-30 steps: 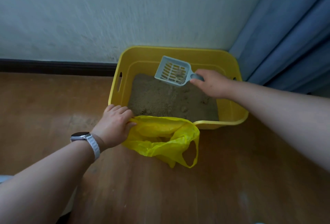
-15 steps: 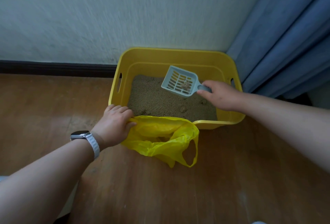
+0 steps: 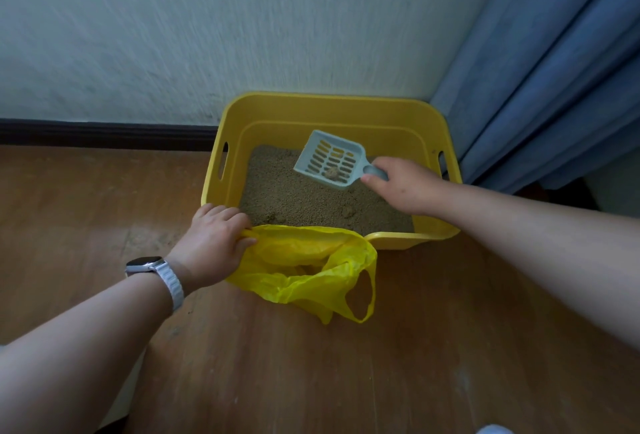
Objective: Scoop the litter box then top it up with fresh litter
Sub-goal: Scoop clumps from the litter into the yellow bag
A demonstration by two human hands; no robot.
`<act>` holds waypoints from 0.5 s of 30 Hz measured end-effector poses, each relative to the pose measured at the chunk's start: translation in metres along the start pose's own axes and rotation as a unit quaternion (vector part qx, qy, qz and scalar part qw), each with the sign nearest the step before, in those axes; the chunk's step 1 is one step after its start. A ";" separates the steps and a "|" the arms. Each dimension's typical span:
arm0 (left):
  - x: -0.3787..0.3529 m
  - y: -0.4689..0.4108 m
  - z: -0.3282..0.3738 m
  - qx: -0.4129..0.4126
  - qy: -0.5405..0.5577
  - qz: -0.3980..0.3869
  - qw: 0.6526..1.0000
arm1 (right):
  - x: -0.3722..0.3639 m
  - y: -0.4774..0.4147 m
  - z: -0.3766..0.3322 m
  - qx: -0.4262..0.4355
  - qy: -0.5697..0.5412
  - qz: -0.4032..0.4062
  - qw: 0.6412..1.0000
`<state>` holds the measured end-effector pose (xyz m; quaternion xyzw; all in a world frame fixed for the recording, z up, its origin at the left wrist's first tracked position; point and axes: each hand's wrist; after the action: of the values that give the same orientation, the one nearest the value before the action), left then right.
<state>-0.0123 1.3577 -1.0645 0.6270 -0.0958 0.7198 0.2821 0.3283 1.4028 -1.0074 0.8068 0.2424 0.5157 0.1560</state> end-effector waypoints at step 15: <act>0.004 0.003 0.003 0.001 -0.002 -0.006 1.000 | -0.018 0.017 -0.029 0.037 0.046 0.025 0.998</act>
<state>-0.0117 1.3556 -1.0593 0.6289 -0.0920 0.7171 0.2859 0.2993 1.3786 -1.0004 0.7933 0.2481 0.5465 0.1023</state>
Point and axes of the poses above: each hand's wrist, its own y-axis away from the middle knuckle, its own x-axis out of the back of the hand, z = x × y, and after that the axes turned 14 degrees about -z, right-handed
